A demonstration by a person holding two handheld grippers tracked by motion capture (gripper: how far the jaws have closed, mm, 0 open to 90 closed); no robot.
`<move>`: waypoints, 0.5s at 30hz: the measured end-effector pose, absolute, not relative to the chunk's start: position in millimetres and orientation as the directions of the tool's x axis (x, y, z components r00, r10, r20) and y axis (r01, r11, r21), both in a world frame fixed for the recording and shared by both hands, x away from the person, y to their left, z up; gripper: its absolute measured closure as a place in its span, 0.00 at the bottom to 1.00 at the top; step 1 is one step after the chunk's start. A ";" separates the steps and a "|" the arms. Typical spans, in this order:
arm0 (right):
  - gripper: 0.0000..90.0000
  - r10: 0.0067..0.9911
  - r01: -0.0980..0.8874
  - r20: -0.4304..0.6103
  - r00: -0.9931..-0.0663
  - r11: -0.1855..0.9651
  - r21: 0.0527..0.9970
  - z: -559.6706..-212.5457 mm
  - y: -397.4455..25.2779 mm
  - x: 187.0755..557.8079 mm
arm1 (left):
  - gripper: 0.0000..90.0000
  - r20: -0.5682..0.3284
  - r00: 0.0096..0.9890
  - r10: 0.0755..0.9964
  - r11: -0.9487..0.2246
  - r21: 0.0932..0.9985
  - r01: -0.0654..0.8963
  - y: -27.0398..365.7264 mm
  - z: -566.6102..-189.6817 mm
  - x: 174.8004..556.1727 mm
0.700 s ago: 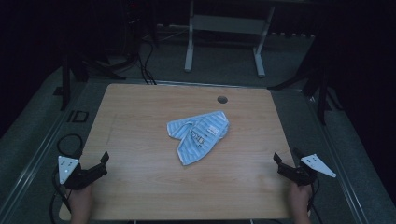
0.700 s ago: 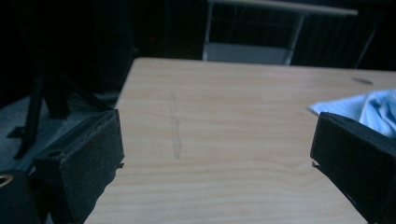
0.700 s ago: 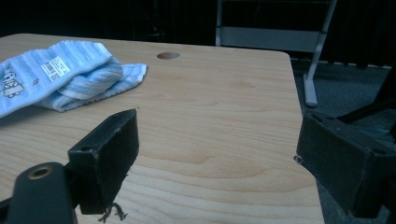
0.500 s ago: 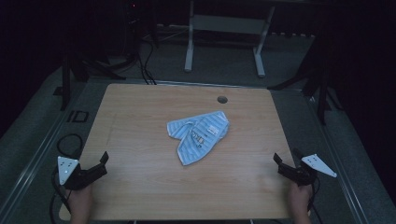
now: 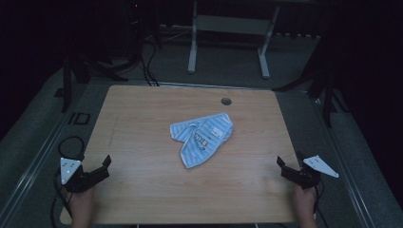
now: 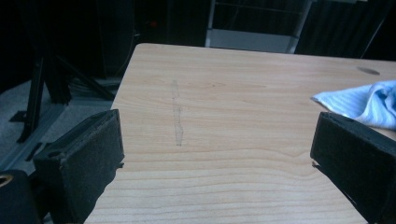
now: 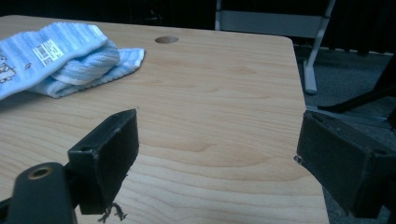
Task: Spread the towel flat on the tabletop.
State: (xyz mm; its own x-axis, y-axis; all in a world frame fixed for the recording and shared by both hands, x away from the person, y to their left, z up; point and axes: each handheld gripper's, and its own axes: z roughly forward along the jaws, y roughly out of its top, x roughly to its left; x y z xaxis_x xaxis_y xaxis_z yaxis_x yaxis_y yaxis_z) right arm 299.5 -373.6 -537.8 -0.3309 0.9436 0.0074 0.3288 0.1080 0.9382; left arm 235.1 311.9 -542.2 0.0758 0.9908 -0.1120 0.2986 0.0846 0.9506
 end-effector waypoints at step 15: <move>0.15 0.878 0.549 0.082 -0.472 0.220 0.807 -523.6 -378.2 320.0 | 0.03 -0.097 0.225 0.969 -0.067 0.777 0.626 316.5 -534.1 253.7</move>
State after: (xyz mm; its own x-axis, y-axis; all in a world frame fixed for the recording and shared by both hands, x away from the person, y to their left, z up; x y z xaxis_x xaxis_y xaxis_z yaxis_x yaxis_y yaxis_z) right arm 320.0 -378.2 -523.6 -0.4718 0.8779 0.0816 0.5487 0.2199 0.8066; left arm 253.7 316.5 -534.1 0.2252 0.9695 -0.0972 0.6258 -0.0675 0.7770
